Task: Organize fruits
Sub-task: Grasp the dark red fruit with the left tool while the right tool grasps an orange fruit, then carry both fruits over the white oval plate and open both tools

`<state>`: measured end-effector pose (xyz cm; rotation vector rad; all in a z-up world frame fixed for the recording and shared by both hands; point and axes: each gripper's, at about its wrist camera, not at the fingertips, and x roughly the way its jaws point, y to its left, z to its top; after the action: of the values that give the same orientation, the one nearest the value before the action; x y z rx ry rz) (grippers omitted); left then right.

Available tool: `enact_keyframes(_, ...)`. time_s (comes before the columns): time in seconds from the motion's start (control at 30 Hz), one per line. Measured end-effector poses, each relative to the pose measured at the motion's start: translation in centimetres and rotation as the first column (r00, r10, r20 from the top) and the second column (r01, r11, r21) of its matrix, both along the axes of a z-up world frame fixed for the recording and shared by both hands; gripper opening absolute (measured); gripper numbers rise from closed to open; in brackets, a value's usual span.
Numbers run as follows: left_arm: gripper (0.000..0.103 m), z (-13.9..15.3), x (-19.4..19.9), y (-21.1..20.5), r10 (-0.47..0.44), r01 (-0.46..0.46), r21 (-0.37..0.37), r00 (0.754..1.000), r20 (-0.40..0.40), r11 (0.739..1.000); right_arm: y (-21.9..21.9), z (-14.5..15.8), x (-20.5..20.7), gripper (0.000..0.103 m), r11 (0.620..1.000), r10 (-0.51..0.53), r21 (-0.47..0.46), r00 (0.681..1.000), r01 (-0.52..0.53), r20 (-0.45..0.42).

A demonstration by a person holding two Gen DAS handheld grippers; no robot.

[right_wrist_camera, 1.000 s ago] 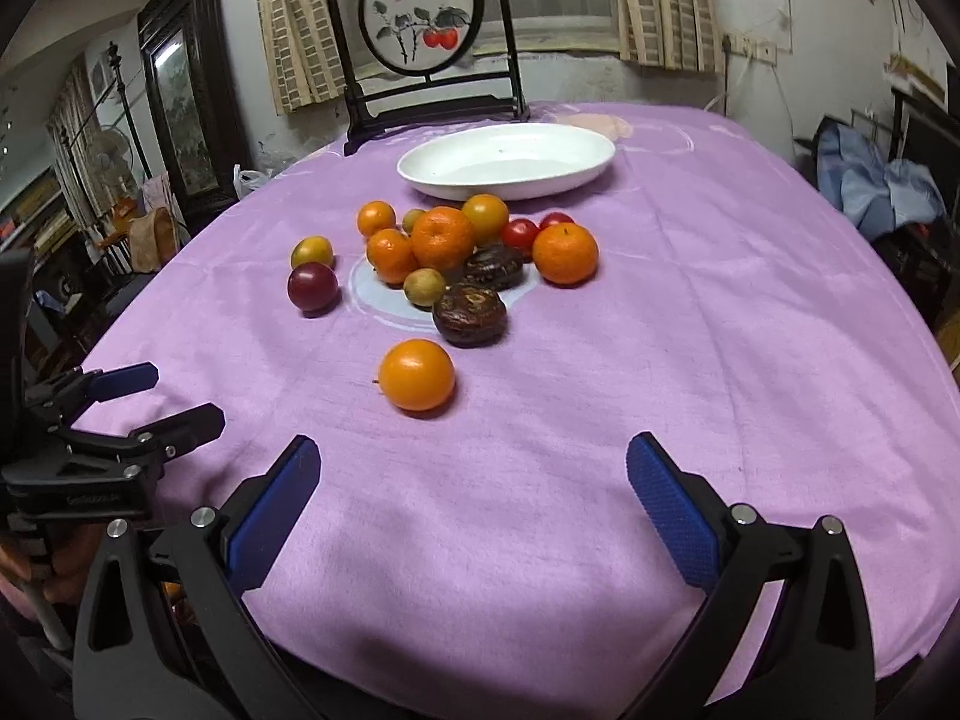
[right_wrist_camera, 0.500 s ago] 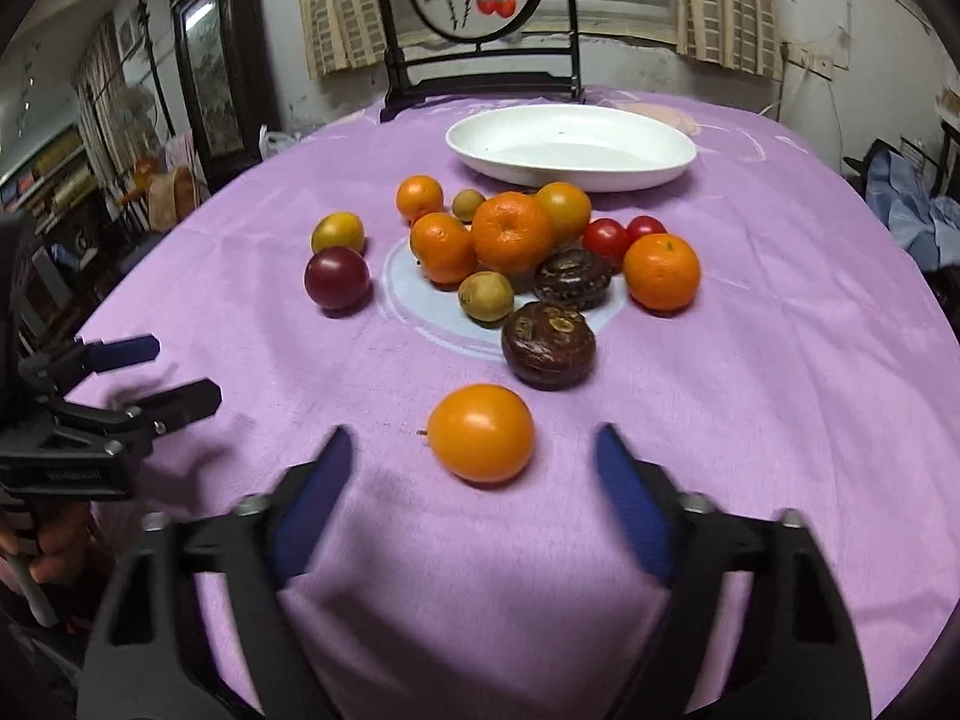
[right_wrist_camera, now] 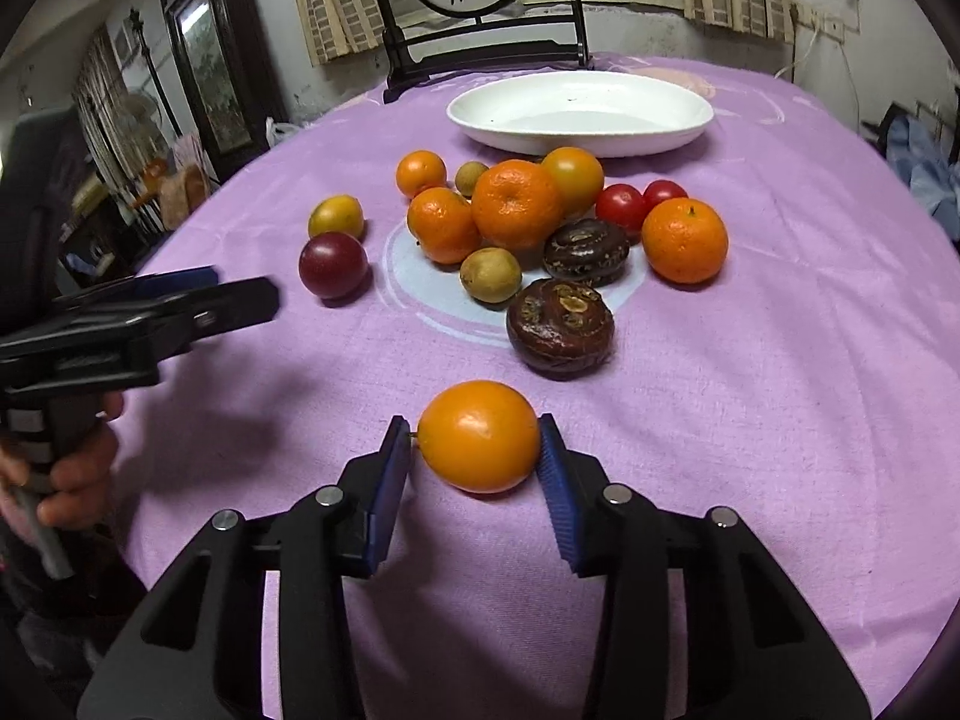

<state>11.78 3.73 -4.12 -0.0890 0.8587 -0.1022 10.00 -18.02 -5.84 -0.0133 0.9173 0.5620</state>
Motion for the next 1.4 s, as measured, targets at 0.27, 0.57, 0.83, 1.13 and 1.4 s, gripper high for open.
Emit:
enact_keyframes(0.27,0.066,-0.6,4.1,-2.0,-0.024,0.025,0.027,0.999,-0.043,0.999,-0.4,-0.1,0.2,0.043,0.998,0.009,0.063,1.000,-0.008,-0.026)
enact_keyframes(0.57,0.049,-2.1,5.2,-2.6,-0.032,0.038,0.060,0.994,-0.104,0.998,-0.4,-0.1,0.2,0.043,0.997,0.021,0.072,0.999,-0.019,-0.032)
enact_keyframes(0.83,0.040,-2.4,5.2,-2.8,-0.035,0.043,0.076,0.994,-0.106,0.996,-0.5,-0.2,0.2,0.043,0.998,0.025,0.059,0.999,-0.023,-0.027)
enact_keyframes(1.13,0.039,1.3,5.2,-2.3,-0.065,0.065,0.029,0.998,-0.023,0.997,-1.4,5.3,3.2,0.043,0.988,0.031,0.145,0.994,-0.046,0.103)
enact_keyframes(1.4,0.040,5.1,15.5,-3.1,-0.063,0.061,0.038,0.996,0.061,0.997,-1.0,6.4,19.0,0.043,0.992,-0.111,0.074,0.990,0.104,0.092)
